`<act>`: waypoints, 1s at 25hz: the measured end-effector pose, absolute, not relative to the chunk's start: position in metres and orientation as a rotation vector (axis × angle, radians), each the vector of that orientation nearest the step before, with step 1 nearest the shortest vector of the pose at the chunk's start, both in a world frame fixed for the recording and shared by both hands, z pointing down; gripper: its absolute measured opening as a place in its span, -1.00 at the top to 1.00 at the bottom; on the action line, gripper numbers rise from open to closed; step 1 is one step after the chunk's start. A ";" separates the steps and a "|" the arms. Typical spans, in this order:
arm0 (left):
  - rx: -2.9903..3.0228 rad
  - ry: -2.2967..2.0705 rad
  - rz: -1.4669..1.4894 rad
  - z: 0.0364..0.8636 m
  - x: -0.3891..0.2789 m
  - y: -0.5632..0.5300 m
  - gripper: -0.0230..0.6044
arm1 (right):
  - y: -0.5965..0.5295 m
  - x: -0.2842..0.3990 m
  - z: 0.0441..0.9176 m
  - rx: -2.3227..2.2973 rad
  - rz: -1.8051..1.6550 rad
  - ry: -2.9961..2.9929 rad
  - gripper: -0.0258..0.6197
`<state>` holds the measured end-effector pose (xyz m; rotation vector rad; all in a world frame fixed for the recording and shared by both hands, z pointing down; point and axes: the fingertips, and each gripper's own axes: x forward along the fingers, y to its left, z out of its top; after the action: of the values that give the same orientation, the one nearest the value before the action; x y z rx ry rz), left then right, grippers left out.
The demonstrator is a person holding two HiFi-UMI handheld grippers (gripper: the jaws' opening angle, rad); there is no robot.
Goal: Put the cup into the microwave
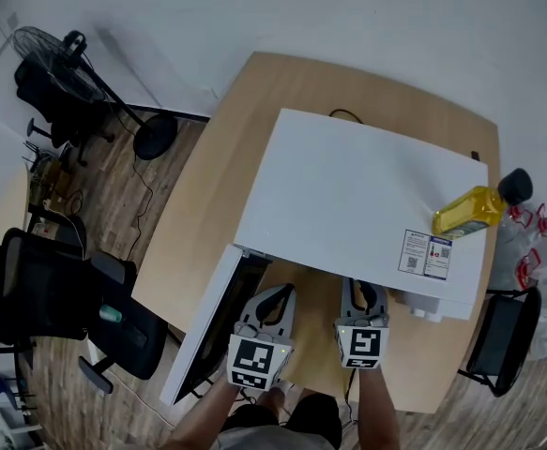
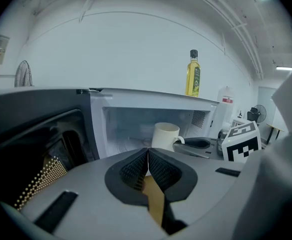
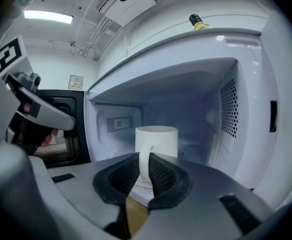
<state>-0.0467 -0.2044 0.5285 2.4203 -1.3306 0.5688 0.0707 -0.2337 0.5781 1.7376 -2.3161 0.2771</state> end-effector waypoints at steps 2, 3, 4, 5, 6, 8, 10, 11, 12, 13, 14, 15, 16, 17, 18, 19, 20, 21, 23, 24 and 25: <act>2.419 -1.329 0.569 0.529 -0.046 -0.208 0.85 | -0.238 0.071 0.579 1.735 0.280 -2.313 0.76; 2.419 -1.329 0.568 0.529 -0.045 -0.210 0.85 | -0.240 0.071 0.580 1.733 0.284 -2.308 0.76; 2.419 -1.329 0.568 0.528 -0.045 -0.212 0.85 | -0.242 0.072 0.581 1.733 0.289 -2.303 0.76; 2.419 -1.329 0.567 0.528 -0.045 -0.213 0.85 | -0.244 0.072 0.581 1.733 0.293 -2.300 0.76; 2.418 -1.329 0.567 0.528 -0.044 -0.215 0.85 | -0.246 0.073 0.581 1.734 0.295 -2.299 0.76; 2.416 -1.329 0.567 0.528 -0.044 -0.217 0.85 | -0.250 0.073 0.582 1.733 0.300 -2.294 0.76; 2.413 -1.329 0.569 0.529 -0.043 -0.220 0.85 | -0.254 0.073 0.582 1.735 0.300 -2.294 0.76; 2.412 -1.329 0.569 0.529 -0.043 -0.221 0.85 | -0.257 0.073 0.580 1.738 0.300 -2.294 0.75; 2.411 -1.329 0.568 0.528 -0.043 -0.223 0.85 | -0.259 0.074 0.580 1.740 0.300 -2.294 0.75; 2.410 -1.330 0.567 0.528 -0.042 -0.224 0.85 | -0.261 0.074 0.580 1.742 0.301 -2.293 0.75; 2.410 -1.330 0.566 0.528 -0.042 -0.226 0.85 | -0.263 0.075 0.581 1.743 0.302 -2.290 0.75; 2.409 -1.329 0.566 0.528 -0.041 -0.227 0.85 | -0.265 0.076 0.582 1.744 0.304 -2.287 0.75; 2.408 -1.329 0.565 0.529 -0.041 -0.228 0.85 | -0.267 0.077 0.582 1.746 0.305 -2.284 0.75; 2.407 -1.329 0.565 0.529 -0.040 -0.229 0.85 | -0.269 0.077 0.582 1.748 0.304 -2.284 0.75; 2.407 -1.329 0.565 0.529 -0.040 -0.230 0.85 | -0.271 0.078 0.581 1.751 0.303 -2.284 0.75; 2.407 -1.329 0.566 0.529 -0.040 -0.230 0.85 | -0.272 0.079 0.581 1.753 0.303 -2.283 0.75; 2.407 -1.329 0.567 0.529 -0.040 -0.231 0.85 | -0.274 0.079 0.581 1.756 0.304 -2.281 0.75; 2.407 -1.329 0.567 0.529 -0.039 -0.231 0.85 | -0.275 0.080 0.582 1.760 0.306 -2.278 0.75; 2.406 -1.329 0.567 0.530 -0.039 -0.231 0.85 | -0.277 0.083 0.583 1.766 0.310 -2.266 0.75; 2.407 -1.328 0.567 0.530 -0.038 -0.231 0.85 | -0.278 0.084 0.584 1.768 0.312 -2.261 0.75; 2.407 -1.328 0.567 0.530 -0.038 -0.231 0.85 | -0.278 0.084 0.584 1.769 0.312 -2.258 0.75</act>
<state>-0.0382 -0.2309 0.5298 2.4067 -1.3279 0.5675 0.0843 -0.2780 0.5839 1.7686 -2.2584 0.3124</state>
